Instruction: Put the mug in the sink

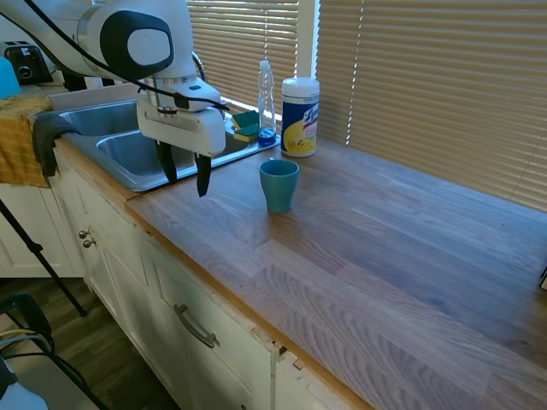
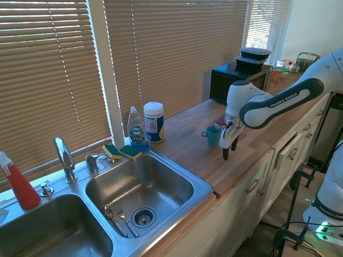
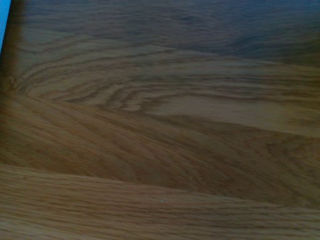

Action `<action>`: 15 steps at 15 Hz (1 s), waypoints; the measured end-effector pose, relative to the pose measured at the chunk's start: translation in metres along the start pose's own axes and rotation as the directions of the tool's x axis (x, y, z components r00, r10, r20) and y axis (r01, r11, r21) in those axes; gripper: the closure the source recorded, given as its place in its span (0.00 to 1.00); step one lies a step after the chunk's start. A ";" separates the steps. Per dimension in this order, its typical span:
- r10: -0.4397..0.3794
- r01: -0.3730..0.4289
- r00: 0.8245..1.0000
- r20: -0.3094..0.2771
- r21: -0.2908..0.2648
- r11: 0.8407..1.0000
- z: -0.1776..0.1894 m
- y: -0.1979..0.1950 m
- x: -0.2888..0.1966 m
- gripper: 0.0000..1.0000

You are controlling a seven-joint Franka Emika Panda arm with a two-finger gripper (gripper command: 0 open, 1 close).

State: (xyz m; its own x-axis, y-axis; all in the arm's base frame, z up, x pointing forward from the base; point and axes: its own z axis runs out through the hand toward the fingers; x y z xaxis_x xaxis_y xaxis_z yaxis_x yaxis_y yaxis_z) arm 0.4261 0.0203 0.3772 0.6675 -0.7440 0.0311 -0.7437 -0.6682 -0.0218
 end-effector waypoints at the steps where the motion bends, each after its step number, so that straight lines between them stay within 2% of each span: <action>1: 0.000 0.000 1.000 0.000 0.000 1.000 0.000 0.000 0.000 0.00; 3: 0.000 0.000 1.000 -0.004 0.005 1.000 -0.002 -0.001 0.001 0.00; 6: 0.012 -0.011 0.999 -0.037 0.045 0.999 -0.026 -0.013 0.012 0.00; 8: 0.050 -0.046 0.997 -0.065 0.065 0.997 -0.043 -0.013 0.026 0.00; 12: 0.140 -0.129 0.981 -0.136 0.082 0.988 -0.062 -0.010 0.068 0.00; 15: 0.206 -0.191 0.965 -0.163 0.102 0.976 -0.058 -0.024 0.101 0.00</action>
State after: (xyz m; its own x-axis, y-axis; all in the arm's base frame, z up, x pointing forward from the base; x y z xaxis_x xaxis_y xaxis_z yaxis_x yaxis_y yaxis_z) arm 0.5094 -0.0387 0.4388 0.4851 -0.8540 0.1881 -0.8498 -0.5111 -0.1288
